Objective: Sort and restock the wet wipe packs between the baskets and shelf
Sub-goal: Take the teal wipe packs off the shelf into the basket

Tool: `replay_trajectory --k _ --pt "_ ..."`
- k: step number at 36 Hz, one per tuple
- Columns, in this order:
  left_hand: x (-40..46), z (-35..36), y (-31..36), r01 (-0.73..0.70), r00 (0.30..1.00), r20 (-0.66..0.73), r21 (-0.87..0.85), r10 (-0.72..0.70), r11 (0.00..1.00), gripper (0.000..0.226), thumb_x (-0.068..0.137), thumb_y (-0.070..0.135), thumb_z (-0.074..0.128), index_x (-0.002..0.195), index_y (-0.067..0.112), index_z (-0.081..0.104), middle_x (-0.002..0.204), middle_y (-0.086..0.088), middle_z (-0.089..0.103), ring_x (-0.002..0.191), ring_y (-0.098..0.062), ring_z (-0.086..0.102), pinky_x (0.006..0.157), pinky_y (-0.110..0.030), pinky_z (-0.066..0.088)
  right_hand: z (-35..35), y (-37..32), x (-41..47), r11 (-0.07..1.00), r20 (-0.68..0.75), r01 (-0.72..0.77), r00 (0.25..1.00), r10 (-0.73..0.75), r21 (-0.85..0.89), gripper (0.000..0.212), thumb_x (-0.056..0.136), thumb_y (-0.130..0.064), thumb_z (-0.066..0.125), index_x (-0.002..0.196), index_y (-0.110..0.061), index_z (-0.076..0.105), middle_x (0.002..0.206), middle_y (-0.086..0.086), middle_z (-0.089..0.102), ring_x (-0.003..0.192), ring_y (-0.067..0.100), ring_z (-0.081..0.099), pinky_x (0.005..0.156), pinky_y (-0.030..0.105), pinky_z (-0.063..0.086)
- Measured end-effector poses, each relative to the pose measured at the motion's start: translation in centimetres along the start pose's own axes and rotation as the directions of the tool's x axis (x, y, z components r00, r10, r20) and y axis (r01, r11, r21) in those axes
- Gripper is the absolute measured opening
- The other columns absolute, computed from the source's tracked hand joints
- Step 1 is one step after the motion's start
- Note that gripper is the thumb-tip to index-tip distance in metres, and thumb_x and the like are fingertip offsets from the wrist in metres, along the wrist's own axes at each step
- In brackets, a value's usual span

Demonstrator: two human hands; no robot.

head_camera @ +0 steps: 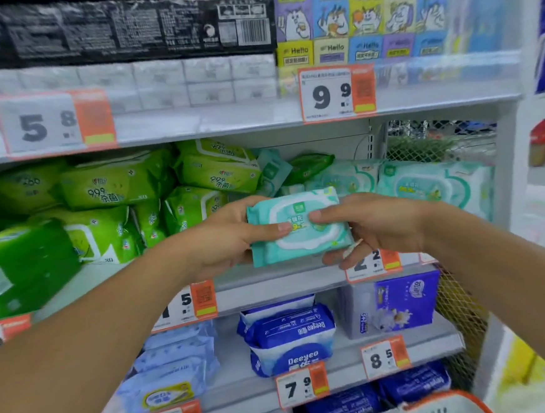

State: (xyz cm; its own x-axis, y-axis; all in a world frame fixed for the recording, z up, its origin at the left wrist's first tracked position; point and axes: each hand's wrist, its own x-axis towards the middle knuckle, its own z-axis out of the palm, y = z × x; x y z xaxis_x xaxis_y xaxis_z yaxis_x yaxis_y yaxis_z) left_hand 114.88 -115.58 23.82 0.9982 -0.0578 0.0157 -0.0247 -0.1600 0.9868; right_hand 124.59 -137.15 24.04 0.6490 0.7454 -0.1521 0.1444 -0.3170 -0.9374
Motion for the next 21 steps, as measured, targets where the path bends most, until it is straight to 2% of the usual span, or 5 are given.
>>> replay_trajectory --k 5,8,12,16,21 --pt "-1.1 0.7 -0.3 0.15 0.934 0.25 0.373 -0.255 0.915 0.045 0.084 0.022 0.071 0.125 0.015 0.057 0.11 -0.009 0.073 0.094 -0.023 0.072 0.08 -0.032 0.06 -0.5 3.8 -1.5 0.945 0.272 -0.181 0.928 0.256 -0.271 0.049 0.082 -0.034 0.075 0.12 -0.004 0.066 0.115 0.015 0.072 0.097 0.026 0.071 0.084 0.037 0.061" --pt "0.7 -0.4 -0.3 0.041 0.993 -0.114 0.448 0.011 0.893 0.02 0.087 0.027 0.073 0.102 0.013 0.068 0.095 -0.014 0.075 0.076 -0.023 0.072 0.067 -0.034 0.06 -0.3 4.5 -0.5 0.878 0.136 -0.136 0.966 0.221 -0.459 0.024 0.082 -0.011 0.076 0.103 -0.003 0.068 0.096 0.016 0.072 0.077 0.024 0.069 0.066 0.032 0.059" --pt "3.2 -4.1 -0.2 0.245 0.829 -0.499 0.728 0.251 0.64 0.047 0.076 0.045 0.08 0.112 0.018 0.067 0.102 -0.003 0.072 0.097 -0.024 0.067 0.085 -0.032 0.055 -0.5 0.9 2.9 0.915 -0.322 0.128 0.91 -0.263 -0.383 0.004 0.088 -0.001 0.069 0.088 -0.005 0.067 0.079 0.014 0.07 0.067 0.023 0.066 0.057 0.034 0.058" --pt "4.0 -4.3 -0.7 0.458 0.881 -0.446 0.726 -0.155 0.513 0.103 0.072 0.062 0.076 0.152 0.017 0.03 0.155 -0.003 0.036 0.138 -0.024 0.041 0.104 -0.026 0.037 -1.0 -1.2 8.8 0.816 -0.342 0.02 0.902 -0.264 -0.577 0.05 0.075 -0.017 0.086 0.118 -0.008 0.063 0.106 0.01 0.068 0.088 0.027 0.066 0.077 0.042 0.061" --pt "6.0 -4.4 -3.1 0.487 0.873 -0.446 0.782 -0.197 0.389 0.095 0.073 0.065 0.072 0.147 0.017 0.037 0.147 -0.002 0.043 0.128 -0.021 0.046 0.097 -0.025 0.042 0.9 -0.8 14.9 0.698 -0.145 -0.03 0.984 -0.107 -0.715 0.107 0.072 -0.058 0.08 0.156 -0.02 0.026 0.159 0.001 0.031 0.143 0.022 0.035 0.116 0.032 0.031"
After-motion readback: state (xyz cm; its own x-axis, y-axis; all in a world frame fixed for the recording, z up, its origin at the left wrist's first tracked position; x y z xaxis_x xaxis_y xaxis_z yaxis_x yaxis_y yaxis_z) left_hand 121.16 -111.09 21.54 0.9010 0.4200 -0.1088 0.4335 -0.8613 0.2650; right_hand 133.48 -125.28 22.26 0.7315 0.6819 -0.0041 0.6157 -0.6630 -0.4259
